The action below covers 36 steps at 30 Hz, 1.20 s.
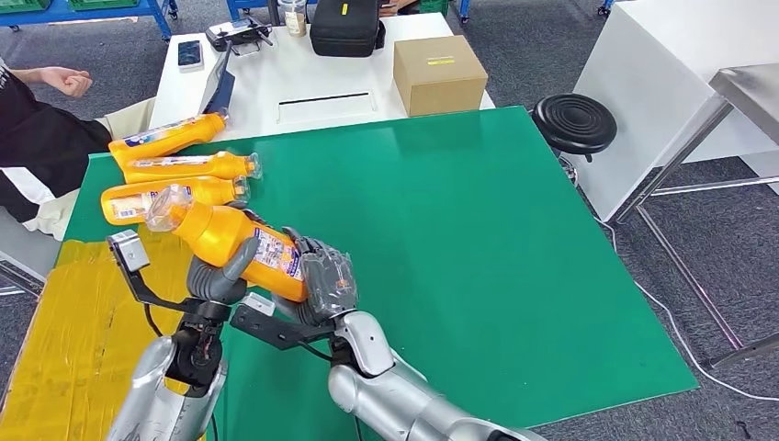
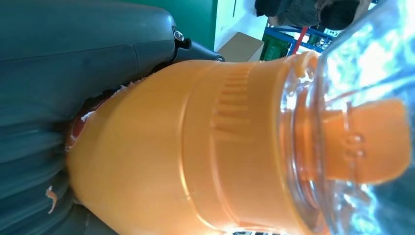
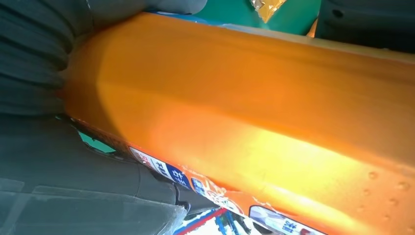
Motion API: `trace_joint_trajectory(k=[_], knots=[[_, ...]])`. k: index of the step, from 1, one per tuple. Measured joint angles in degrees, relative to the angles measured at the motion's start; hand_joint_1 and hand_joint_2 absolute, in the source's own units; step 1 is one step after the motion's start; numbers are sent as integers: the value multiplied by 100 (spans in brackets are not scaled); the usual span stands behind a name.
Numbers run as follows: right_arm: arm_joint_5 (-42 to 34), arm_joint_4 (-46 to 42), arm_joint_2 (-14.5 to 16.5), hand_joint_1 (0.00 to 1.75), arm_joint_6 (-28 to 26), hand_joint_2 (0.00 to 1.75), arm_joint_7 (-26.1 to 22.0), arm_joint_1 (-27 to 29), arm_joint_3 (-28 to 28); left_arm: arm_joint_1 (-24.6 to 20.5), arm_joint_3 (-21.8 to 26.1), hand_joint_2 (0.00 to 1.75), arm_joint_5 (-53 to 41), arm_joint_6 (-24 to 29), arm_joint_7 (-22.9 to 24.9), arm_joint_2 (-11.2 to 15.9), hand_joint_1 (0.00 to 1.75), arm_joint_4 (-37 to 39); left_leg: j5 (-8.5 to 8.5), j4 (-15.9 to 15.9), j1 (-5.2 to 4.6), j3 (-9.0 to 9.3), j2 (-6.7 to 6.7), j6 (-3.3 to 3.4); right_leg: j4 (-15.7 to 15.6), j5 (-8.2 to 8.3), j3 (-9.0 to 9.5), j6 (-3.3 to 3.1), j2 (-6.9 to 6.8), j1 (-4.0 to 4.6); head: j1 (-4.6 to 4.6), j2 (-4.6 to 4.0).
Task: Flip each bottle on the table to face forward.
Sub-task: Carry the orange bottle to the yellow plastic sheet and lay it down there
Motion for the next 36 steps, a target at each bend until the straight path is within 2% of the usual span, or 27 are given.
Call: trace_joint_trajectory(k=[2, 5, 12, 18, 20, 24, 28, 32, 36], knots=[[-102, -78, -26, 0, 8, 175, -75, 58, -29, -7, -1, 175, -19, 2, 1, -1, 175, -20, 0, 0, 0, 0, 0, 0, 0, 0, 0, 0, 0, 0, 0, 0], [-378, -345, -113, 0, 143, 175, -250, 204, -120, -12, 5, 175, -44, 9, 0, -1, 175, -85, 0, 0, 0, -2, -1, 0, 0, 0, 1, 0, 0, 0, 1, 0], [-1744, -1844, -515, 0, 1109, 175, -756, 847, -437, -14, 192, 175, -91, 54, -79, 4, 175, -297, 0, 0, -1, -8, -4, 0, 0, 0, 0, 0, -2, 0, 1, 0], [-2265, -3330, -973, 0, 1257, 175, -953, 1425, -709, 69, 414, 175, -405, 268, -283, 24, 175, -380, -1, 0, -2, -9, -8, 1, 0, 0, 1, 1, -4, 0, 1, 0], [-2320, -3712, -1135, 0, 1210, 175, -1006, 1594, -824, 105, 487, 175, -798, 568, -482, 34, 175, -389, -2, 0, -2, -10, -7, 1, 0, 0, 0, 0, -4, 0, 1, 0], [-2187, -4281, -1390, 0, 890, 175, -1033, 1834, -1089, 110, 596, 175, -2396, 1870, -1030, 40, 175, -451, -2, 0, -2, -10, -8, 1, -1, 0, 0, 0, -5, 0, 1, 0], [-1829, -4655, -1568, 0, 627, 175, -1007, 2014, -1342, 106, 631, 175, -3776, 2854, -1279, 59, 175, -490, -1, 0, -2, -9, -9, 2, -1, 0, 3, 0, -5, 0, 0, 0], [-1683, -4875, -1716, 0, 461, 175, -1007, 2179, -1547, 161, 631, 175, -4971, 3569, -1452, 115, 175, -501, -2, 0, -2, -10, -8, 2, -1, 0, 2, 1, -5, 0, 0, 0], [-1653, -5035, -1823, 0, 322, 175, -1003, 2263, -1767, 228, 617, 175, -6048, 4003, -1466, 204, 175, -498, -2, 0, -2, -10, -8, 2, -1, 0, 1, 1, -5, 0, -1, 0]])
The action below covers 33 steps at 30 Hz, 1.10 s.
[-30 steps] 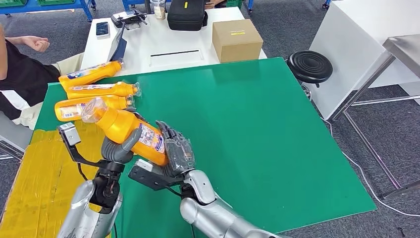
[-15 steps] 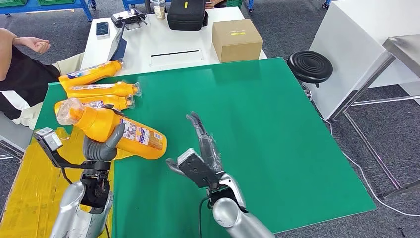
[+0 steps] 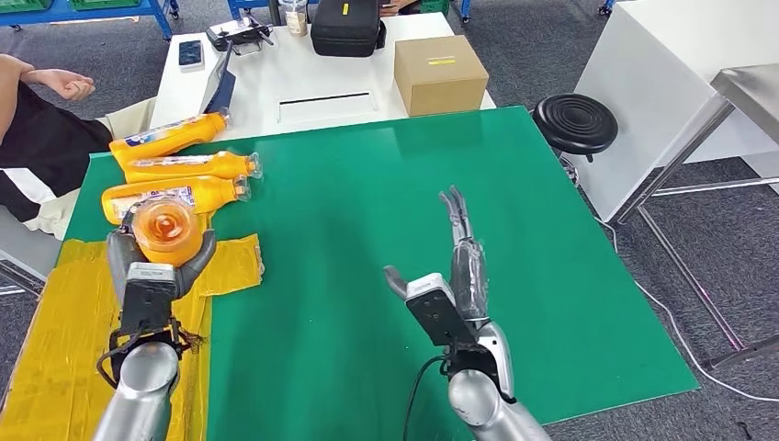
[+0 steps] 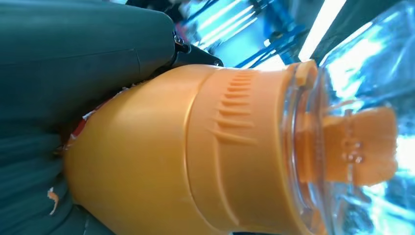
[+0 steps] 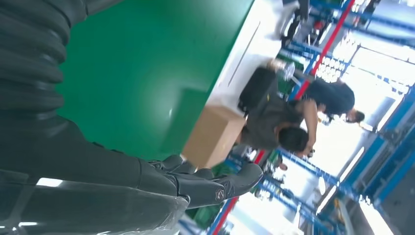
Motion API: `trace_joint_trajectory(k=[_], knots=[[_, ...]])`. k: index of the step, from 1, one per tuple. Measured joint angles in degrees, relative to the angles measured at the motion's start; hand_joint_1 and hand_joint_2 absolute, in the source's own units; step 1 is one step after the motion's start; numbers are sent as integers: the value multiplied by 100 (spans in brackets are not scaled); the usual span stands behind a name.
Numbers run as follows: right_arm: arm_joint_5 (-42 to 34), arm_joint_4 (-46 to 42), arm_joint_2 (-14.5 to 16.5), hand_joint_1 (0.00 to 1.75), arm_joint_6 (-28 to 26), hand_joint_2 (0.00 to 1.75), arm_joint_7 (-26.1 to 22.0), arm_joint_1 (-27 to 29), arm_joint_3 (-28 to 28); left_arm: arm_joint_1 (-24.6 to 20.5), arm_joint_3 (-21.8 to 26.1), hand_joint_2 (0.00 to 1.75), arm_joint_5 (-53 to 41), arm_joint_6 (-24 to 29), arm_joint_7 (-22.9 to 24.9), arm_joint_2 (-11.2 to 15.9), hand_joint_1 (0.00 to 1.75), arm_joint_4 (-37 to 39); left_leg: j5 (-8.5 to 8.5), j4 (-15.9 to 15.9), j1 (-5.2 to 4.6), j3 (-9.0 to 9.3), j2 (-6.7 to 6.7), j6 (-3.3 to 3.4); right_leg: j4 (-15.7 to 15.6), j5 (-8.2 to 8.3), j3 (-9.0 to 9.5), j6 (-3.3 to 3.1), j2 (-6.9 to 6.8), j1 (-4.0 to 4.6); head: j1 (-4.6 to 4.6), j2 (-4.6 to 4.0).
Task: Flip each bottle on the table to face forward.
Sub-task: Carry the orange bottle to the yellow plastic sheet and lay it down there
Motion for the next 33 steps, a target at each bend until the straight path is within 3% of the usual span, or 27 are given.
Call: trace_joint_trajectory(k=[6, 14, 21, 33], knots=[[22, -173, -75, 0, -140, 175, 87, 83, -299, -11, -153, 175, -1795, 339, 323, 180, 175, 169, 0, 0, 0, 0, 1, 0, 0, 0, 1, 0, 0, 0, 1, 0], [87, -194, -92, 0, -74, 175, 201, 33, -555, -19, -446, 175, -4045, 188, 1112, 461, 175, 694, 0, 0, 0, 0, 1, 0, 0, 0, 1, 0, 0, 0, 0, 0], [152, -196, -66, 0, 104, 175, 226, 0, -669, -17, -589, 175, -4549, -121, 1507, 625, 175, 1236, 0, 0, 0, 0, 1, 0, 0, 0, 0, 0, 0, 1, 1, 0], [215, -196, -21, 0, 249, 175, 272, -40, -691, -45, -585, 175, -4973, -342, 2132, 672, 175, 1780, 0, 0, -1, 0, 0, 0, 0, 0, 1, 0, 0, 1, 1, 0]])
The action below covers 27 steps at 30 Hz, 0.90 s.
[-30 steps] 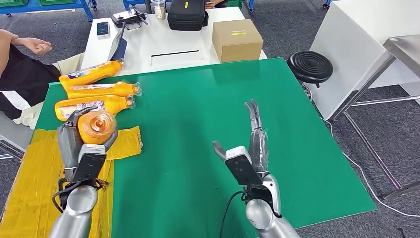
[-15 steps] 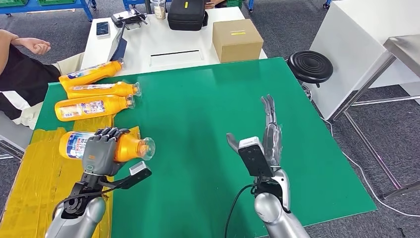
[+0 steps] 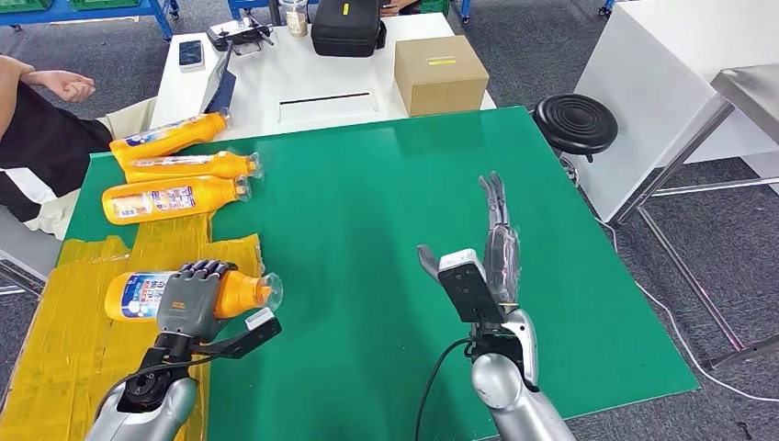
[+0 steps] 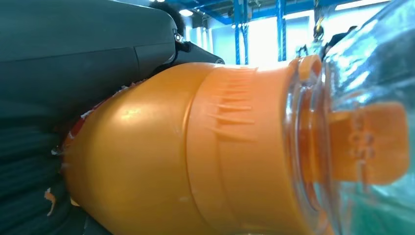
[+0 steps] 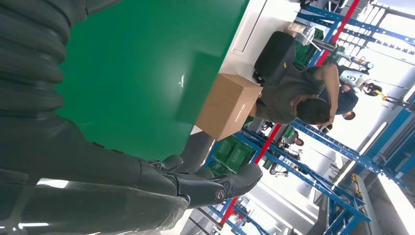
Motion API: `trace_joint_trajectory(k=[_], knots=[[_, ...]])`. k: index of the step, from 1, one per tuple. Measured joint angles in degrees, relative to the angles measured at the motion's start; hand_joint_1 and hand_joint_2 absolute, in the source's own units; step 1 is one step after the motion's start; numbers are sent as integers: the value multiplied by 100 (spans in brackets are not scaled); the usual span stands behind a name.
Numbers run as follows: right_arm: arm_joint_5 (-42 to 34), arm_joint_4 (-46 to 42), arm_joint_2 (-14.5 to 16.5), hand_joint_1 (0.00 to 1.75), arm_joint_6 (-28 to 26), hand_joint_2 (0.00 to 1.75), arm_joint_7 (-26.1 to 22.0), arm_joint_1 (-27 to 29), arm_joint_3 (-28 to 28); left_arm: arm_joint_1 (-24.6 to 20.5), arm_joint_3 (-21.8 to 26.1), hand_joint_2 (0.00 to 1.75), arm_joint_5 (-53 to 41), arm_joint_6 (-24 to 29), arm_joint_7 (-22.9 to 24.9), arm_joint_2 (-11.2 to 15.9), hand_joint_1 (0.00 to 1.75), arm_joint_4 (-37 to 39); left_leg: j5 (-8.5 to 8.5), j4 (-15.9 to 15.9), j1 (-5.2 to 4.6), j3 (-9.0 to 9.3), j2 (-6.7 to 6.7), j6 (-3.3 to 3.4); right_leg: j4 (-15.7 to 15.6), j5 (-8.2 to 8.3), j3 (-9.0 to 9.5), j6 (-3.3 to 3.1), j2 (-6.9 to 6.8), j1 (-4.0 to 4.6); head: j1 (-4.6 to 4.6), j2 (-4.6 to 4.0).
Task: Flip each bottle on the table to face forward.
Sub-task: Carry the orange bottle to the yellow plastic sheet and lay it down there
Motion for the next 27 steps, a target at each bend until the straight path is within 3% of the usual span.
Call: trace_joint_trajectory(k=[6, 17, 18, 22, 27], knots=[[10, 0, 30, 0, -10, 175, 5, 15, 3, -74, 143, 175, -162, -251, 516, -3, 175, 222, 0, 0, 1, 0, 1, 0, 0, 0, -1, 0, 0, 0, 0, 0], [22, 0, 46, 0, 10, 175, 39, 37, 5, -156, 370, 175, -163, -407, 676, -37, 171, 494, 0, 0, 1, 0, 1, 0, 0, 0, -1, 0, 0, 0, -1, 0], [30, 0, 52, 0, 21, 175, 51, 36, 5, -164, 402, 175, -163, -458, 723, -44, 161, 514, 0, 0, 1, 0, 1, 0, 0, 0, 0, 0, 0, 0, 0, 0], [70, 1, 90, 0, 99, 175, 93, 34, 9, -243, 538, 175, -165, -656, 917, -76, 7, 619, 0, 0, 1, 1, 1, 0, 0, 0, 1, 0, 0, 0, 0, 0], [97, 5, 131, 0, 143, 175, 136, 26, 10, -362, 669, 175, -165, -889, 973, -110, 0, 802, 0, 0, 1, 4, -3, 0, 0, 0, 6, 0, -3, 0, -1, 0]])
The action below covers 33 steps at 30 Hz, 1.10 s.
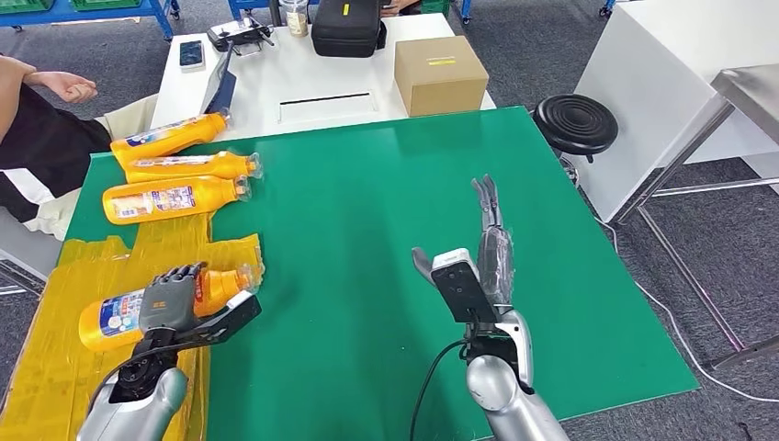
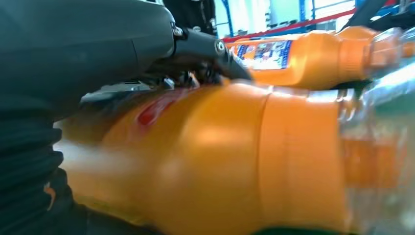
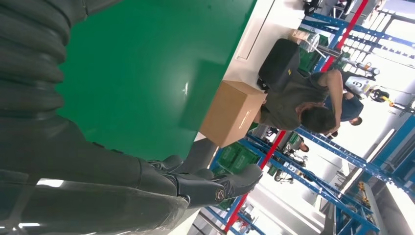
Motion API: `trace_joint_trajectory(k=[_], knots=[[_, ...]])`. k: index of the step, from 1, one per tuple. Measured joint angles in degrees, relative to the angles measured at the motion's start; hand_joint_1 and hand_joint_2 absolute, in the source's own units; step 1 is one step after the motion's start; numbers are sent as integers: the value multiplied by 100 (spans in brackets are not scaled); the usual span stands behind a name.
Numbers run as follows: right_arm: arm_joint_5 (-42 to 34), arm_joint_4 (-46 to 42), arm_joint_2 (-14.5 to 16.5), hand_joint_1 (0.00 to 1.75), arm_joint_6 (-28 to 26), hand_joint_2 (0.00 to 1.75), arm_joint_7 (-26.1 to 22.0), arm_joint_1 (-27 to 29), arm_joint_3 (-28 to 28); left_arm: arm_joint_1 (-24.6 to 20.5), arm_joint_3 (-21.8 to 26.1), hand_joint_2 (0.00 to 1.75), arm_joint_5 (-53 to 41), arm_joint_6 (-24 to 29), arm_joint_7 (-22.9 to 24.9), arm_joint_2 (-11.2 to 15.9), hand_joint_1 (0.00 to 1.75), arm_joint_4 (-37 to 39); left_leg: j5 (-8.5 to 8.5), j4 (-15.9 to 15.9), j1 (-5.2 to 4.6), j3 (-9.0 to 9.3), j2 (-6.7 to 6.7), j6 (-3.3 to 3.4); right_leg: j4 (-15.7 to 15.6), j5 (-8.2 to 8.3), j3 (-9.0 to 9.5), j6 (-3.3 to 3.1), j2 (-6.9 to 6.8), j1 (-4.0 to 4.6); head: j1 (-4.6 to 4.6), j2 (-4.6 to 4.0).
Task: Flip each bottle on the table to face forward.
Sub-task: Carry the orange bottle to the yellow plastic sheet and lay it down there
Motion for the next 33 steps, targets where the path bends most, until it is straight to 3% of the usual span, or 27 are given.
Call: trace_joint_trajectory(k=[11, 19, 33], knots=[[-1, 33, 33, 0, 114, 175, 90, -81, 0, -413, -1, 175, -474, -1496, 294, -9, 0, 380, -8, -4, -3, 64, -30, -6, -2, -9, 80, 0, -23, 0, 1, 0], [14, 58, 56, 0, 137, 175, 178, -93, -1, -496, -9, 175, -293, -1786, 118, -11, 0, 475, -11, -5, -3, 112, -25, -14, -3, -9, 117, -1, -20, 1, 0, 0], [-3, 52, 48, 0, 166, 175, 201, 35, -57, 237, -262, 175, 569, -2726, -330, 298, 0, -1326, -10, -4, -3, 67, -24, -12, -2, -11, 70, 0, -20, 0, 1, 0]])
